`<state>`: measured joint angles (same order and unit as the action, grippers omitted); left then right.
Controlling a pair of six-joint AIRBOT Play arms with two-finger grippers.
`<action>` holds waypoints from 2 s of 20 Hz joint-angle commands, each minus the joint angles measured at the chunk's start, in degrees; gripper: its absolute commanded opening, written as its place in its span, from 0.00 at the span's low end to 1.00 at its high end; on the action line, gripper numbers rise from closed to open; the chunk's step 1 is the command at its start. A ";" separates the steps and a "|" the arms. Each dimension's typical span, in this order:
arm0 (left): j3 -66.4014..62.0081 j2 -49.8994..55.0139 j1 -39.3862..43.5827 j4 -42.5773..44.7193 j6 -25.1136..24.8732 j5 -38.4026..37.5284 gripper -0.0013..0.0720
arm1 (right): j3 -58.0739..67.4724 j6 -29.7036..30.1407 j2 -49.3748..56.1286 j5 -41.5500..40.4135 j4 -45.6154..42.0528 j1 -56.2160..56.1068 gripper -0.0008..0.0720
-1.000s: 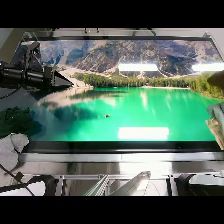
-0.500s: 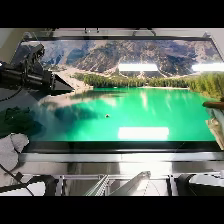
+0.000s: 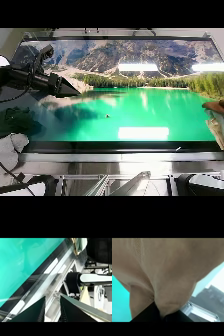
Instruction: Fold the shirts.
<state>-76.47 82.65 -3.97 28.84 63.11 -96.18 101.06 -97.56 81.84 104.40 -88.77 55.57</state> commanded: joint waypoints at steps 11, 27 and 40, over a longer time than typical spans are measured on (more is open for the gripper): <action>0.02 -0.02 4.13 0.00 -2.23 -0.26 0.29 | -40.63 7.74 -12.76 -32.28 -15.63 10.71 0.04; -11.76 -0.04 1.55 -0.37 -2.01 -0.09 0.02 | -34.01 11.85 -22.91 -30.23 23.93 -5.03 0.04; 37.92 -28.28 -2.38 6.14 -4.31 9.88 0.05 | -69.90 6.19 -43.82 -42.29 31.30 -55.43 0.04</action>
<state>-49.98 60.88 -6.20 32.49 59.27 -90.21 36.01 -90.04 39.92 65.87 -58.59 6.04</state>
